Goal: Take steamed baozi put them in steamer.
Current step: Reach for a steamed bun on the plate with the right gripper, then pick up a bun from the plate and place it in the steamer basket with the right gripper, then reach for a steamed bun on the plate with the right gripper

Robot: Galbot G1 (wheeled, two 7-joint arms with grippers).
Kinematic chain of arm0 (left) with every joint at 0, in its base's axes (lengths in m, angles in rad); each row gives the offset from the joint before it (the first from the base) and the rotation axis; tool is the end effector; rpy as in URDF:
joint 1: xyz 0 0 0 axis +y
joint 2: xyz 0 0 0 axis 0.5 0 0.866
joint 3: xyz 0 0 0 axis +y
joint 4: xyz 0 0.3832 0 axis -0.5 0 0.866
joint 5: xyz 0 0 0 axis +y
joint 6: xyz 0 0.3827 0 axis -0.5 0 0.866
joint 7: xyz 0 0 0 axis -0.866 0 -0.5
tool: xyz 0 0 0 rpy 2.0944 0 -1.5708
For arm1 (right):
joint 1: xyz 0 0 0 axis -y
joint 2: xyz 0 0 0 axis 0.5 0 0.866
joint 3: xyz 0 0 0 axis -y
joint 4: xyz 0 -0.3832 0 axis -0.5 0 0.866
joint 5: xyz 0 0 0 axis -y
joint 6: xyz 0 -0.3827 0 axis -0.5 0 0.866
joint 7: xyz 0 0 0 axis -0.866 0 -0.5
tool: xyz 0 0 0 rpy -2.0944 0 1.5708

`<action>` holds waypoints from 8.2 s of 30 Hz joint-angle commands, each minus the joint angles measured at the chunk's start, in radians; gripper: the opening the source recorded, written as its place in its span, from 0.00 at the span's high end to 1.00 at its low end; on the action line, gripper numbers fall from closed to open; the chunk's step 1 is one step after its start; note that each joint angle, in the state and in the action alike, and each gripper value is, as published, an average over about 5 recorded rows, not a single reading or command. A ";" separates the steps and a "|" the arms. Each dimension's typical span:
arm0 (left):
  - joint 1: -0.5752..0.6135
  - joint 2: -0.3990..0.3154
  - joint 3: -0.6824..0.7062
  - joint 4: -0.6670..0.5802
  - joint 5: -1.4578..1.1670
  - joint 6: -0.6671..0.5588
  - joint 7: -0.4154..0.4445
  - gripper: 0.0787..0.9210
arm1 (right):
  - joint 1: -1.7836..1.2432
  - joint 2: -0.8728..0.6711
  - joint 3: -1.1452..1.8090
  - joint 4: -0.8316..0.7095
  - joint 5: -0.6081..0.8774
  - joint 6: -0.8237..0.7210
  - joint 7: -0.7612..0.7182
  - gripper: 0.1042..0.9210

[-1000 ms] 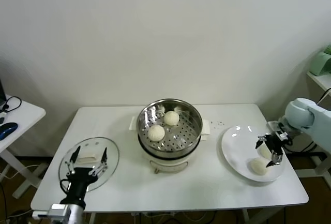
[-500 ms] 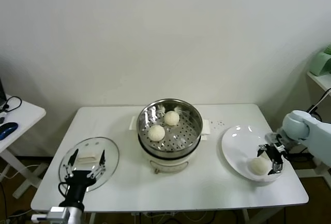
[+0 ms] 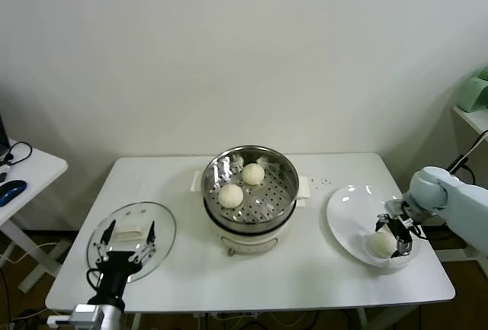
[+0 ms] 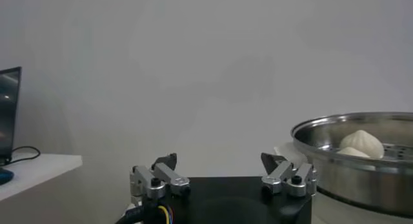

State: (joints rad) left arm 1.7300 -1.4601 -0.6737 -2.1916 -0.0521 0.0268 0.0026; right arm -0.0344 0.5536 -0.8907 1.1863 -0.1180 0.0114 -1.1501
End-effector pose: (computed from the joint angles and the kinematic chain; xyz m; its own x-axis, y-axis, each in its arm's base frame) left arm 0.1413 0.0640 -0.3140 -0.9955 -0.0574 0.0754 -0.0475 0.9907 0.1275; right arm 0.5171 -0.2638 -0.2576 -0.0089 -0.0395 0.9992 -0.9849 -0.1725 -0.0156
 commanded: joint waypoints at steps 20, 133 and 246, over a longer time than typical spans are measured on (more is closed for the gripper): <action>-0.004 0.002 0.002 -0.001 0.001 0.002 -0.001 0.12 | 0.024 -0.001 0.018 0.014 0.007 0.015 -0.003 0.29; 0.029 0.011 0.003 0.019 0.021 0.007 0.000 0.12 | 0.593 0.513 -0.270 0.311 -0.182 0.519 0.007 0.12; -0.032 -0.002 0.043 0.010 -0.012 0.056 -0.006 0.12 | -0.060 0.165 0.317 -0.406 -0.181 0.126 -0.029 0.29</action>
State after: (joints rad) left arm 1.6985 -1.4616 -0.6317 -2.1832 -0.0640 0.0828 -0.0034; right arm -0.0963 0.7190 -0.5773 0.7803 -0.3032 0.1371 -1.1813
